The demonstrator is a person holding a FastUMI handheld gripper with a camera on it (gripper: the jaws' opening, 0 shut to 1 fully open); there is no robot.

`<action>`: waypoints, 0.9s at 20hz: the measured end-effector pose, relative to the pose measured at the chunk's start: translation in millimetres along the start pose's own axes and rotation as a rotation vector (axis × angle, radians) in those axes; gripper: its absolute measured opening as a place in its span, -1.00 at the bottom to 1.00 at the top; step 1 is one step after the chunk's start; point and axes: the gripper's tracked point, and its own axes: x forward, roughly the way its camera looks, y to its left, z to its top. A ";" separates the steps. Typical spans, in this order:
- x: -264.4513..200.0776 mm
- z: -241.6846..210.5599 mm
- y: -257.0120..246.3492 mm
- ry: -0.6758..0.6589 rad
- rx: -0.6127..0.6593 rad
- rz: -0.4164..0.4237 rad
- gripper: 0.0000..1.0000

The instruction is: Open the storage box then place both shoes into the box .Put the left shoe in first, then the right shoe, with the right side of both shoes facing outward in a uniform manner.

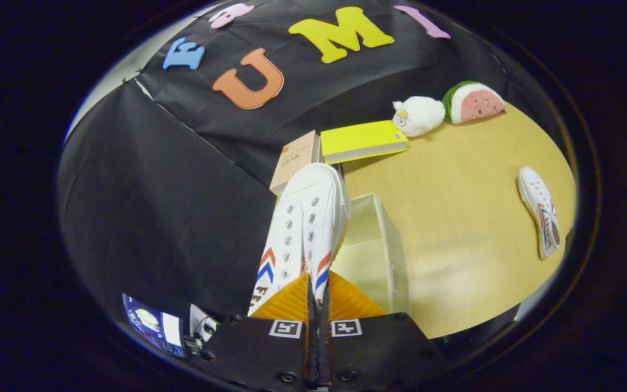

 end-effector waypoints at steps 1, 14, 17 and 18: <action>12.7 -7.4 0.0 0.013 0.012 -0.009 -0.89; 98.1 -71.3 -23.9 0.186 -0.003 -0.168 -0.89; 106.6 -72.1 -15.3 0.214 0.015 -0.119 -0.73; 108.7 -71.3 -15.3 0.213 0.015 -0.111 -0.55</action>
